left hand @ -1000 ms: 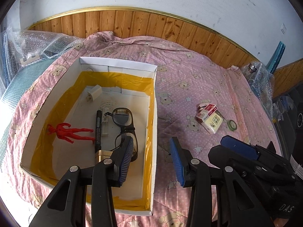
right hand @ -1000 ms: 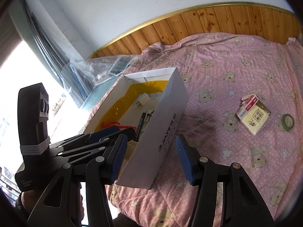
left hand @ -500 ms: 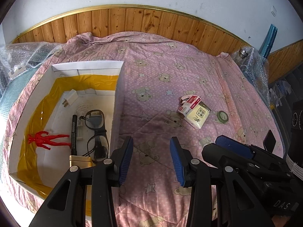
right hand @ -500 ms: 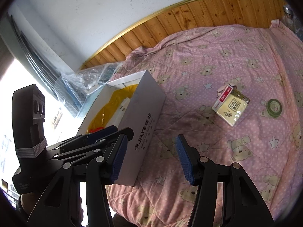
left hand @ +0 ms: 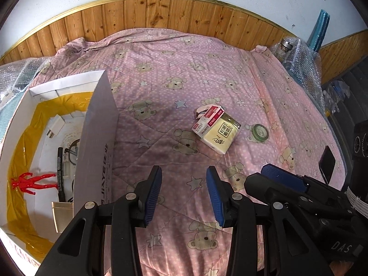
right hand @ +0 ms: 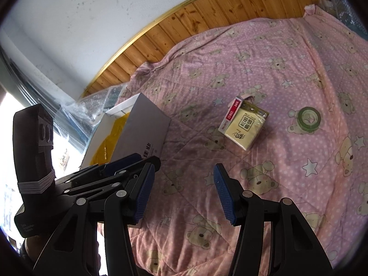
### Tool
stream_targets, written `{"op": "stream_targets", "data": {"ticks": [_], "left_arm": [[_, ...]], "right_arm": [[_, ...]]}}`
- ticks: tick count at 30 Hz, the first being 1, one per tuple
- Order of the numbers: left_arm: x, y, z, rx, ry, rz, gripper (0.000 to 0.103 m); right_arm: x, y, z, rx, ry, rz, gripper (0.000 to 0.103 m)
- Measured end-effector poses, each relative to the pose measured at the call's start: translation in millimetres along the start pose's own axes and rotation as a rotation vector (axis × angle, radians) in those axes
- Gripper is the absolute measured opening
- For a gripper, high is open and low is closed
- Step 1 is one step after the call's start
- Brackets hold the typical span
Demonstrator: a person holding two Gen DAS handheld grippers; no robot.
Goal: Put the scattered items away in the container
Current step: 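Move both grippers back toward the staple box and cream box on the bedspread, then grasp the white-and-red staple box with the left gripper while the right grasps the cream box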
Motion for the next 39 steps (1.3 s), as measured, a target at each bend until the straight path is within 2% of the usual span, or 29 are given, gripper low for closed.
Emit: {"op": "stream_targets", "data": {"ticks": [12,34,39], "left_arm": [[7.7,-30.1,-56.8,0.010,0.082,-0.045,0.041],[34.1,-36.4,-148.0,0.021,0.205,-0.047,0.043],[46.0,-39.5,-160.6,0.002,0.207,-0.050,0.050]], "right_arm": [[-1.4,-58.8,-14.1,-0.033,0.031,-0.093,0.058],[4.2,-130.5,-67.8,-0.070,0.114,-0.208,0.058],[8.5,-141.6,-82.0,-0.073,0.130,-0.229,0.058]]}}
Point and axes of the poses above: each gripper's, at about its wrist camera, not at the fingertips, and z roughly against the way its jaws point, y to its left, x to its top, the point moved 9 cm from there along -z, roughly the way its jaws point, and after that the axes turned 13 degrees about z, right-handed, at the moved point
